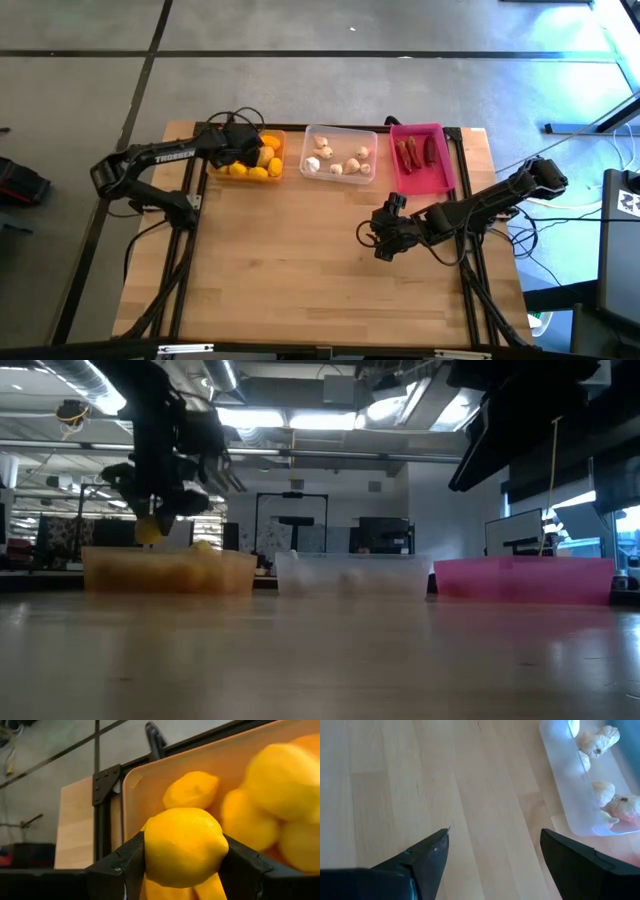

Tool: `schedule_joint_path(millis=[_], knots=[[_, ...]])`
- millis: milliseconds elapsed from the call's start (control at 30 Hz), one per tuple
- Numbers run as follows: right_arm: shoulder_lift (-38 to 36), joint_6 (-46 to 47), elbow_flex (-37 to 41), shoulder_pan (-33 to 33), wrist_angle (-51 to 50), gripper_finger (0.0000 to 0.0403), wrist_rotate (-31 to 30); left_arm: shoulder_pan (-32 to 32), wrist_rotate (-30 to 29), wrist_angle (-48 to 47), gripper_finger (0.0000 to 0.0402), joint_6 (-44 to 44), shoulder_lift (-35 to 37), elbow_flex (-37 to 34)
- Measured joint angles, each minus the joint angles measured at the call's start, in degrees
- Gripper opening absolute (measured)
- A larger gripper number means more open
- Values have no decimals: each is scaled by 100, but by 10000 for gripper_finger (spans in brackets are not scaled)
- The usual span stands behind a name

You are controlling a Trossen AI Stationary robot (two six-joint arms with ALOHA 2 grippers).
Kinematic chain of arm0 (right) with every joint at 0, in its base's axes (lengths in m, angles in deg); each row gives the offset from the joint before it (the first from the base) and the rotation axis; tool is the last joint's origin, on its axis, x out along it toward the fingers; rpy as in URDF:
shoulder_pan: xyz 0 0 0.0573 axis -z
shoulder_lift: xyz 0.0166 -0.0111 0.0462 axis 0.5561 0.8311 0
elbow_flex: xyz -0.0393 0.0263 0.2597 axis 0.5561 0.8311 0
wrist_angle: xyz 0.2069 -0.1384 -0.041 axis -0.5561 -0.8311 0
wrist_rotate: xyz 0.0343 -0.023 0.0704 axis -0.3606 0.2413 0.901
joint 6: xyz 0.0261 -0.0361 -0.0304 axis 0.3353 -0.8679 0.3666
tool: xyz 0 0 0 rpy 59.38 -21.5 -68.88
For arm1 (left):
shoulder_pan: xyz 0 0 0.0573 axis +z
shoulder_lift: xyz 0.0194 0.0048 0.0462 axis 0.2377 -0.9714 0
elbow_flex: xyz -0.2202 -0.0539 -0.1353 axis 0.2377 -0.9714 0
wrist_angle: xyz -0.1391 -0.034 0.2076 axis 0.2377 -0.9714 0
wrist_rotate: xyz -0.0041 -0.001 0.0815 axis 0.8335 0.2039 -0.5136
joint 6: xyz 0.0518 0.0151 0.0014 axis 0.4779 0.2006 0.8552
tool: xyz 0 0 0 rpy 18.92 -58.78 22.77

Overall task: Sort produce into baskets
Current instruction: Put the yellow lemon into the orange bin, then return to Home Position

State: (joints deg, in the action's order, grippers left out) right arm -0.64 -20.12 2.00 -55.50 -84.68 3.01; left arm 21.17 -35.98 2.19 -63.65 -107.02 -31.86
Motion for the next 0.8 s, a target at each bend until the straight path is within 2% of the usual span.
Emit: schedule_joint_path(millis=[100, 267, 500, 667, 800], knots=[[0, 0, 0, 0, -7, 307, -2, 189, 0, -1, 203, 134, -156, -2], [-1, -4, 0, 0, -20, 307, -2, 384, 0, -53, 239, 185, -356, -2], [-2, -4, 0, 0, -22, 307, -2, 373, 1, -62, 283, 249, -397, 1], [-2, -4, 0, 0, -22, 307, -109, -14, 227, -97, 279, 372, -209, 160], [-2, -6, 0, 0, -20, 307, -111, -678, 349, 128, 261, 490, 100, 423]])
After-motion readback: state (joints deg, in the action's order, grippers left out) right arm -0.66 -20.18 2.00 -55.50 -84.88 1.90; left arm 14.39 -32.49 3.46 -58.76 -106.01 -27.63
